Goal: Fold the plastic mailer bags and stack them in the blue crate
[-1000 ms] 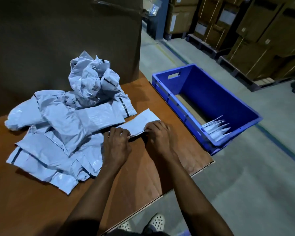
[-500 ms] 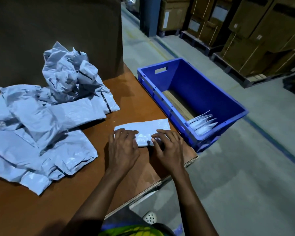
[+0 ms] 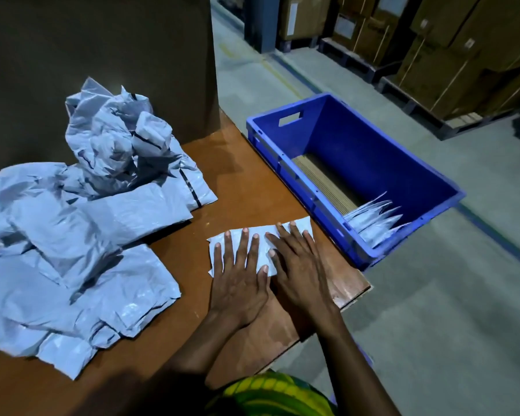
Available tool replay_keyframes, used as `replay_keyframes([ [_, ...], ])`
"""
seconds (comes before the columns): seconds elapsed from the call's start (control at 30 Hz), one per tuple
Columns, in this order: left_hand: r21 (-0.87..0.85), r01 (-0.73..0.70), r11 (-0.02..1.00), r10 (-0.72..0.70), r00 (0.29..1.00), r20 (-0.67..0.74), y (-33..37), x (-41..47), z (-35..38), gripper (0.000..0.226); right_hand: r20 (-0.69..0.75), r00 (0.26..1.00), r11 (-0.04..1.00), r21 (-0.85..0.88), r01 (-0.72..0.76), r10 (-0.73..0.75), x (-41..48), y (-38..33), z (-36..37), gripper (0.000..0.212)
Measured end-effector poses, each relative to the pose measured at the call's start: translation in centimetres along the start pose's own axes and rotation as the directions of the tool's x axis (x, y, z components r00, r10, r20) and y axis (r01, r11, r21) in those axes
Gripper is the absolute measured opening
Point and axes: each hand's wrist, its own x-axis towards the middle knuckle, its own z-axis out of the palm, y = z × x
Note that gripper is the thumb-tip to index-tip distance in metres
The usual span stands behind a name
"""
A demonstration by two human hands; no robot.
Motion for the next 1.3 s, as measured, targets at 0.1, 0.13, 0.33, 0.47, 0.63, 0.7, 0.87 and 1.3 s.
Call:
replay_keyframes([
  [0.1, 0.004, -0.017, 1.0, 0.017, 0.999, 0.04, -0.8, 1.8, -0.6, 0.068, 0.003, 0.999, 0.998, -0.051, -0.039, 0.039, 0.7, 0.1, 0.4, 0.049],
  [0.13, -0.001, -0.018, 1.0, 0.018, 0.999, 0.048, -0.8, 2.0, -0.7, 0.068, 0.008, 0.999, 0.997, -0.064, -0.051, 0.052, 0.9, 0.1, 0.5, 0.05],
  [0.33, -0.026, -0.074, 0.997, 0.075, 0.996, 0.039, -0.6, 0.5, -1.0, 0.072, 0.03, 0.998, 0.996, -0.078, -0.053, 0.055, -1.4, 0.0, 0.6, 0.056],
  [0.47, -0.026, -0.038, 0.999, 0.039, 0.998, 0.057, -0.8, 2.4, -0.9, 0.071, 0.054, 0.989, 0.987, -0.096, -0.129, 0.135, 0.7, 0.0, 0.9, 0.058],
  [0.63, -0.001, -0.09, 0.996, 0.089, 0.995, 0.044, -0.2, -0.1, -0.7, 0.07, 0.053, 0.988, 0.986, -0.091, -0.14, 0.146, -1.7, -0.3, 0.8, 0.059],
  [0.7, -0.002, -0.094, 0.996, 0.094, 0.995, 0.029, -0.4, 0.2, -0.7, 0.07, 0.05, 0.988, 0.984, -0.107, -0.142, 0.148, -1.9, -0.2, 0.9, 0.06],
  [0.87, -0.004, -0.058, 0.998, 0.058, 0.995, 0.078, -0.9, 1.6, -0.5, 0.072, 0.059, 0.982, 0.975, -0.139, -0.172, 0.182, -0.1, 0.0, 1.3, 0.063],
  [1.3, -0.102, -0.056, 0.993, 0.055, 0.998, -0.009, -3.0, 2.9, -0.2, 0.062, 0.083, 0.971, 0.967, -0.142, -0.212, 0.225, -0.5, -0.3, 1.1, 0.065],
])
